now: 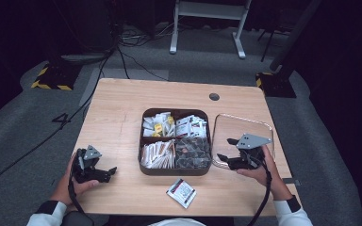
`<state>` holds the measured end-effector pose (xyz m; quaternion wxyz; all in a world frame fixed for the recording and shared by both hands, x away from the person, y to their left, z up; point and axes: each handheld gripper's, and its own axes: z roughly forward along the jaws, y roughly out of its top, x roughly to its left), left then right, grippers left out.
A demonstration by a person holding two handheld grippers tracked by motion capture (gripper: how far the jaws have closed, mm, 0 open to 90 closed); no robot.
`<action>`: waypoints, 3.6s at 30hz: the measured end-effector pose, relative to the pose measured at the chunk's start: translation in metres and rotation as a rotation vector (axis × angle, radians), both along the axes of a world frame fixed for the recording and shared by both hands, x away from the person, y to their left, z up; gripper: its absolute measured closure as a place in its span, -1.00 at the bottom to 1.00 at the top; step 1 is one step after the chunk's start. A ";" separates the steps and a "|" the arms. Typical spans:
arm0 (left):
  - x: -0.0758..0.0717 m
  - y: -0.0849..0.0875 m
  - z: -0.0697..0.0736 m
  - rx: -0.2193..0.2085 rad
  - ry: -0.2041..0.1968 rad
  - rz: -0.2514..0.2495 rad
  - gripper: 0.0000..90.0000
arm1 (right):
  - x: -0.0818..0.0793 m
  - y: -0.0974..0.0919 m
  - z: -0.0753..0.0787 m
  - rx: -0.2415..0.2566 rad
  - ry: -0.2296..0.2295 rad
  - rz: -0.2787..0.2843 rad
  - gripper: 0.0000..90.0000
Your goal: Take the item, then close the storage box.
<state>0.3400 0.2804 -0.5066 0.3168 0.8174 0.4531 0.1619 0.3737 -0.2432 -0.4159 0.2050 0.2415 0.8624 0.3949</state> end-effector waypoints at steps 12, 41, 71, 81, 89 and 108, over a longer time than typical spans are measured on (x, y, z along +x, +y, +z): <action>0.000 0.000 0.000 0.000 0.000 0.000 -0.99 | 0.024 -0.035 -0.007 0.032 0.009 -0.152 -0.30; 0.001 0.000 0.000 0.001 0.001 -0.005 -0.99 | 0.066 -0.086 -0.052 0.014 0.129 -0.377 -0.07; 0.002 0.000 0.000 -0.001 0.003 -0.012 -0.99 | 0.089 -0.083 -0.076 0.046 0.188 -0.371 0.30; 0.002 0.000 0.000 0.001 0.000 -0.012 -0.99 | 0.088 -0.085 -0.074 0.051 0.186 -0.399 0.31; 0.003 0.000 0.000 0.000 0.001 -0.015 -0.99 | 0.082 -0.098 -0.062 0.071 0.137 -0.422 0.31; 0.003 0.000 0.000 0.002 0.005 -0.018 -0.99 | 0.078 -0.102 -0.016 0.151 0.035 -0.424 0.31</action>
